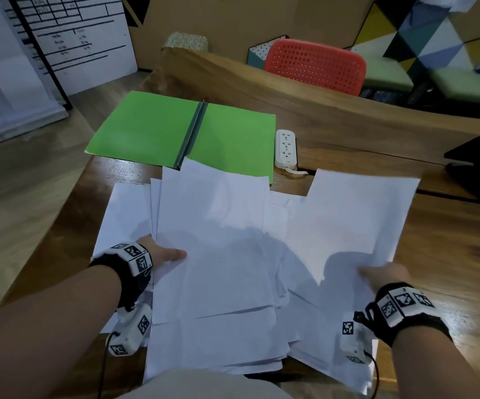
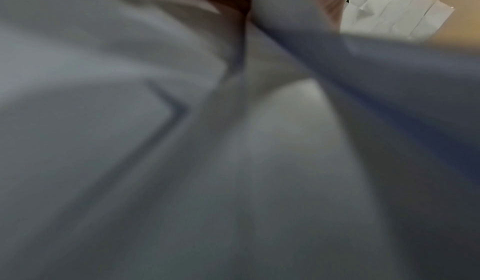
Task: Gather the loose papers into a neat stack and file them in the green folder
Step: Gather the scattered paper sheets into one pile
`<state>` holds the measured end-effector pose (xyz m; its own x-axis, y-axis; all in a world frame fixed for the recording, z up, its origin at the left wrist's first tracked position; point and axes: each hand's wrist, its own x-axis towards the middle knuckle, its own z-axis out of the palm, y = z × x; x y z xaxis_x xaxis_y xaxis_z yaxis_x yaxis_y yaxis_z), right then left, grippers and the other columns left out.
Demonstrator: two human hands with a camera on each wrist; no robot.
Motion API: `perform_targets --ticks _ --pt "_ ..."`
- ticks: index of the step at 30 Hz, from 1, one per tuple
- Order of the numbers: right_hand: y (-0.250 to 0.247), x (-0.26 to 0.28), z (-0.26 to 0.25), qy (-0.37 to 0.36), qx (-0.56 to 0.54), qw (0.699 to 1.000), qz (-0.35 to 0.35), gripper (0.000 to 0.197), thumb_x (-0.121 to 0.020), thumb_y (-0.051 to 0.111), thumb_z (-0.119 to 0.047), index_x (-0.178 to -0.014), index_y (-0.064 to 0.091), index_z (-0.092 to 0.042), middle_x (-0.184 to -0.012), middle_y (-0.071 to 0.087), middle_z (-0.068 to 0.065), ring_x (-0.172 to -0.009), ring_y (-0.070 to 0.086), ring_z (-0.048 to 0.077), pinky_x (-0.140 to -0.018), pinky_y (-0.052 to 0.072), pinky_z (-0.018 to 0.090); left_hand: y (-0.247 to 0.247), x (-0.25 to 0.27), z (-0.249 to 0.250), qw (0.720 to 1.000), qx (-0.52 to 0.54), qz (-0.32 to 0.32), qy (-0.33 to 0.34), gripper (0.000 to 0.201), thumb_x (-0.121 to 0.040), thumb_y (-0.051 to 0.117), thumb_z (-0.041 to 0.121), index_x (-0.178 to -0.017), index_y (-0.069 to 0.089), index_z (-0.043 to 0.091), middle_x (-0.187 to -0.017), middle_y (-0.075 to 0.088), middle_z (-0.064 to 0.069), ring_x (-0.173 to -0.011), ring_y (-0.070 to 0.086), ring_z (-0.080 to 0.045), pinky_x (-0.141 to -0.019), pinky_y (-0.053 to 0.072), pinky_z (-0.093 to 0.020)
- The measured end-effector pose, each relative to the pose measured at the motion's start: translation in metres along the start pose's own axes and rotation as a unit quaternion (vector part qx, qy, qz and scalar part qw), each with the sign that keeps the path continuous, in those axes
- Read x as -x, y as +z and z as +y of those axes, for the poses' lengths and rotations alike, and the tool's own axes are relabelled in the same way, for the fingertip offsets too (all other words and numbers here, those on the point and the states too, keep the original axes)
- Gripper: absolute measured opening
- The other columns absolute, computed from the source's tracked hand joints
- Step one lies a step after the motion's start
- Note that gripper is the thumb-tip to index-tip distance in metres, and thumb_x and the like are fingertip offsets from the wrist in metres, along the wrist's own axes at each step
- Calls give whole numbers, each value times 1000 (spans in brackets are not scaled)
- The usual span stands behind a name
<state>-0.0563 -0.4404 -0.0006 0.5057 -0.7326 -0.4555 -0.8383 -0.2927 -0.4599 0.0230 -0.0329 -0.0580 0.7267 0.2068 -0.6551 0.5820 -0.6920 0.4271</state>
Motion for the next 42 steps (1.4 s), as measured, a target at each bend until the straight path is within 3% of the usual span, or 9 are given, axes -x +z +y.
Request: perform_targets --ticks 4,8,15,20,24,30,33,37,42 --pt "-43 16 -27 -87 -44 988 122 41 -88 59 -17 -116 54 12 -98 59 25 -87 56 37 -72 39 38 2 -10 -5 1000 -4 -6 -7 130 -16 72 74 -128 49 12 -126 60 -11 -112 57 -32 -100 45 -43" --pt "-89 38 -66 -166 -217 949 156 54 -85 62 -28 -129 49 1 -127 58 21 -111 58 34 -76 41 32 2 -12 -7 1000 -18 7 -12 103 -24 75 67 -113 60 17 -105 69 -5 -95 63 -28 -92 51 -37" --pt "-35 44 -103 -225 -160 961 29 20 -79 67 -14 -91 66 2 -86 67 13 -88 64 24 -60 45 23 2 4 3 1000 -2 -19 8 34 -74 71 27 -104 64 12 -110 64 -11 -98 57 -27 -87 43 -28" --pt "67 51 -76 -213 -82 967 -115 41 -73 74 -9 -108 54 -1 -101 61 16 -96 61 27 -75 42 28 -1 0 -1 995 92 -31 0 112 -42 68 74 -132 49 11 -134 54 -11 -121 51 -31 -105 37 -37" --pt "103 65 -59 -224 8 938 -266 47 -72 78 -17 -115 61 -6 -108 68 10 -100 65 28 -89 53 39 2 2 -1 997 74 -26 22 96 -36 82 59 -117 60 12 -119 65 -10 -109 59 -30 -102 43 -39" --pt "29 19 -25 -15 63 998 -3 80 -71 76 -33 -139 38 -12 -135 48 19 -119 51 38 -99 45 43 2 4 0 997 64 -29 30 58 -64 82 31 -113 61 9 -106 65 -7 -100 58 -26 -92 43 -32" --pt "9 1 0 98 11 995 -4 88 -57 83 -35 -128 42 -2 -115 60 23 -96 62 40 -87 51 49 1 2 -2 997 65 -21 22 93 -39 85 51 -118 59 10 -115 65 -8 -105 60 -29 -97 45 -36" --pt "9 0 6 43 -1 998 -40 46 -79 72 -18 -114 55 6 -99 62 19 -82 57 31 -75 47 36 5 -21 -15 998 58 -17 14 127 -11 78 71 -123 55 14 -120 65 -8 -106 61 -29 -99 47 -42" --pt "7 3 7 -5 -89 996 9 41 -86 64 -22 -120 59 0 -109 63 19 -91 57 34 -80 45 35 1 -6 -8 998 54 -13 19 106 -29 82 58 -121 56 12 -119 65 -9 -105 60 -29 -95 46 -39"
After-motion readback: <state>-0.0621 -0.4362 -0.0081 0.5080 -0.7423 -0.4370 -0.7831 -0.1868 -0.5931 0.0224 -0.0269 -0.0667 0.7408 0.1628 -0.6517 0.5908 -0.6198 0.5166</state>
